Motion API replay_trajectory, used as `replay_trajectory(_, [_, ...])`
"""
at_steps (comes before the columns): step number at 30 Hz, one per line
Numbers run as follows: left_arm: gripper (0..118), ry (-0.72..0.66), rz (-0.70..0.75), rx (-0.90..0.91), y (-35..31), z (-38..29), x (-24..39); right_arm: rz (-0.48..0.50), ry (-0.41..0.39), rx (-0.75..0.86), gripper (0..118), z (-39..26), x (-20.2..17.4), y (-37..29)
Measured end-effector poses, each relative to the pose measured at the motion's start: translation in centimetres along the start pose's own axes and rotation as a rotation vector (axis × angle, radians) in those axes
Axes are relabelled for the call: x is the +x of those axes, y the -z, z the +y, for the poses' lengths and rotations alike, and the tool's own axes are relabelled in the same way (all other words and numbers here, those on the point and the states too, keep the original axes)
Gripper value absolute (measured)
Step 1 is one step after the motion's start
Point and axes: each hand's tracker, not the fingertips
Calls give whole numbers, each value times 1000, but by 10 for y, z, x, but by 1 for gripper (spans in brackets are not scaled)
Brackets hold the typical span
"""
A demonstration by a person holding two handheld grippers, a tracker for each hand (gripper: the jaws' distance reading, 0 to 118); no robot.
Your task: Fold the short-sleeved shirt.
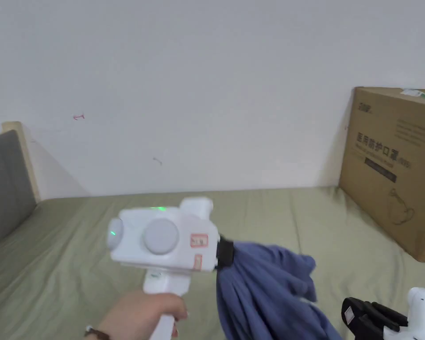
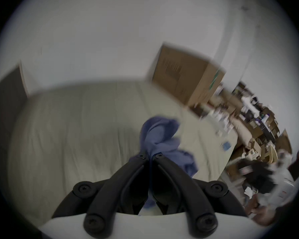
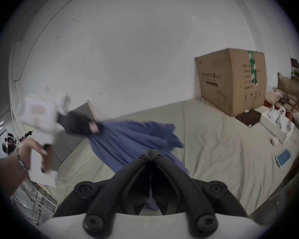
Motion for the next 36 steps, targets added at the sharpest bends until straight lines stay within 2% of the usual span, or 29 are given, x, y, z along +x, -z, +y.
replay_trajectory(3, [1, -179, 0, -277, 89, -48, -21, -9, 12, -57, 0, -13, 9, 10])
replay_trajectory(6, [1, -267, 50, -445, 144, -99, -33, -16, 5, -113, 0, -25, 14, 20])
replay_trajectory(8, [1, -309, 43, -453, 159, -116, -40, -18, 3, -150, 0, -34, 16, 26])
replay_trajectory(10, [4, -410, -10, -416, 154, -121, -46, -15, -1, -184, 0, -40, 17, 31])
replay_trajectory(11, [12, -478, -32, -421, 149, -116, -50, -13, -4, -197, 0, -43, 17, 34])
replay_trajectory(12, [30, -529, -51, -425, 144, -111, -54, -12, -8, -201, 0, -45, 17, 36])
replay_trajectory(13, [79, -556, -95, -414, 137, -105, -59, -12, -10, -204, 0, -46, 16, 37])
replay_trajectory(14, [112, -564, -132, -399, 127, -97, -63, -12, -13, -205, 0, -46, 15, 38])
replay_trajectory(15, [118, -567, -177, -380, 116, -92, -64, -10, -14, -205, 0, -46, 14, 39])
replay_trajectory(16, [114, -558, -175, -321, 98, -84, -66, -6, -15, -203, 0, -44, 12, 39])
replay_trajectory(19, [114, -531, -159, -226, 44, -66, -72, 10, -29, -174, 0, -35, 7, 37])
replay_trajectory(22, [114, -403, -62, 45, -20, -63, -66, 12, -53, -119, 0, -22, 0, 33])
replay_trajectory(24, [110, -296, 84, 311, -65, -79, -54, 13, -59, -64, 0, -14, -5, 28])
replay_trajectory(26, [97, -211, 155, 534, -95, -104, -44, -34, -98, -7, 0, -8, -14, 25])
replay_trajectory(27, [86, -172, 206, 611, -106, -115, -39, -31, -110, 37, 0, -6, -17, 22])
replay_trajectory(28, [61, -149, 250, 655, -114, -125, -34, -15, -114, 79, 0, -4, -19, 19])
replay_trajectory(31, [34, -125, 363, 748, -124, -148, -29, 21, -128, 254, 0, -6, -25, 8])
replay_trajectory(32, [8, -120, 420, 775, -126, -156, -26, 20, -144, 328, 0, -10, -26, 4])
replay_trajectory(33, [1, -113, 460, 817, -129, -167, -24, -11, -149, 374, 0, -13, -28, 1])
replay_trajectory(36, [0, -136, 529, 901, -133, -190, -19, -96, -126, 444, 0, -19, -31, -5])
